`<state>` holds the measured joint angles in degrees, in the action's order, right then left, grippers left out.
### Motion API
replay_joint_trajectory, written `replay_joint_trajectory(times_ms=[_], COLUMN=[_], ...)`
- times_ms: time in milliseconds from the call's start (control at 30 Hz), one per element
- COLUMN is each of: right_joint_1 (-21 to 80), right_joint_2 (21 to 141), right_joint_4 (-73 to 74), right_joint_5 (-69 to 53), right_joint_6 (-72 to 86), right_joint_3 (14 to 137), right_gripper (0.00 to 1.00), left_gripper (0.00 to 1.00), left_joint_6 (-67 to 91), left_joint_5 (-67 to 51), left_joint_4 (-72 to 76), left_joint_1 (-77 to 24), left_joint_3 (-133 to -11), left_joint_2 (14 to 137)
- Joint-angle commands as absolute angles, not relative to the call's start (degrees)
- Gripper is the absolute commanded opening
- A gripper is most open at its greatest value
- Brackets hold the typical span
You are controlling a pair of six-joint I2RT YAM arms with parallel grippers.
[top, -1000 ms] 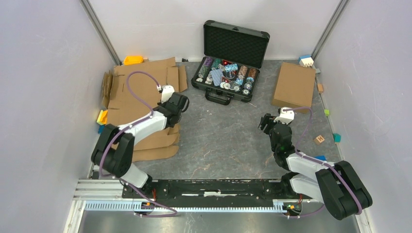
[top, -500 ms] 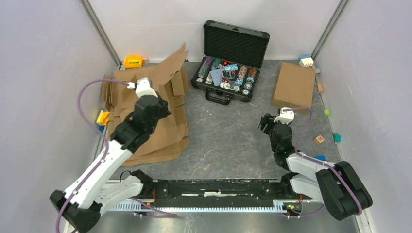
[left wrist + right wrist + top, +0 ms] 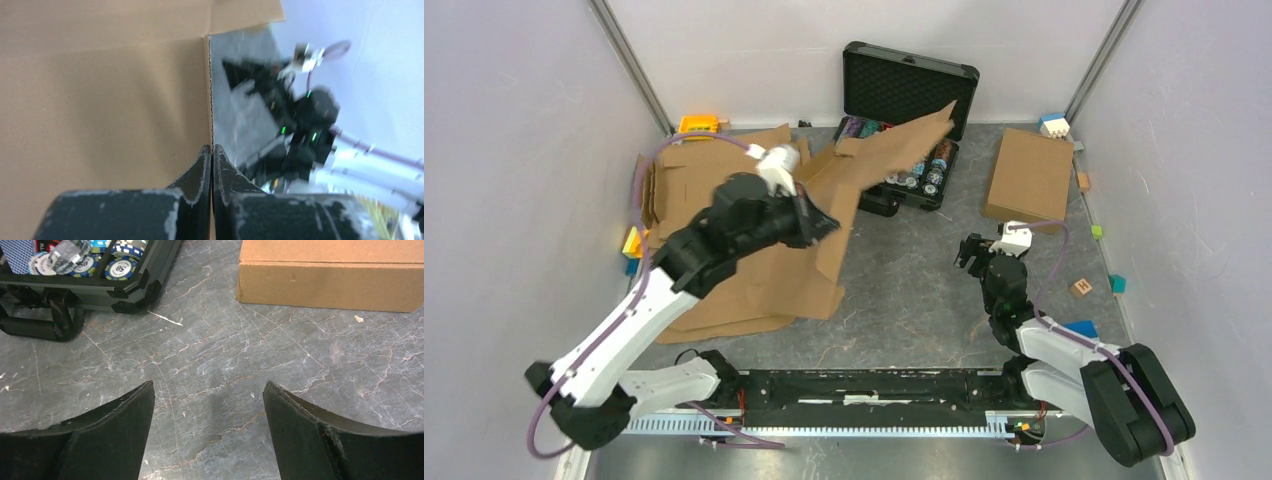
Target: Fold the paper box
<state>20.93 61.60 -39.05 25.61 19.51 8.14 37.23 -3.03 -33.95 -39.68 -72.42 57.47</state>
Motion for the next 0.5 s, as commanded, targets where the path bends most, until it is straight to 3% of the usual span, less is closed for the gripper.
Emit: replay_joint_trajectory(times_ms=[0, 100, 200, 300, 433, 467], right_joint_1=[20.7, 20.2, 19.2, 18.7, 18.6, 18.6], right_joint_2=[57.3, 52.5, 45.8, 38.0, 30.7, 29.4], right_joint_4=[-34.2, -25.9, -14.9, -7.7, -1.1, -0.2], right_joint_5=[24.9, 28.7, 33.4, 32.8, 29.5, 28.6], right_joint_6=[20.8, 22.3, 25.9, 26.9, 25.1, 24.2], right_joint_3=[10.8, 12.5, 13.7, 13.5, 14.4, 14.9], right_gripper=[0.85, 0.87, 0.98, 0.98, 0.98, 0.98], left_gripper=[0.04, 0.06, 0.10, 0.18, 0.52, 0.56], left_joint_6=[36.6, 37.7, 38.5, 40.1, 39.8, 39.5], left_joint_5=[-8.7, -9.4, -9.5, -14.1, -14.2, -13.3], left_joint_4=[-40.5, -40.6, -40.2, -35.5, -33.1, -33.7], left_joint_1=[-46.4, -48.8, -51.6, -55.0, -60.2, -60.6], left_joint_3=[-70.1, -63.7, -58.1, -52.5, -51.4, -51.8], left_joint_2=[61.2, 59.6, 59.2, 60.7, 64.2, 65.0])
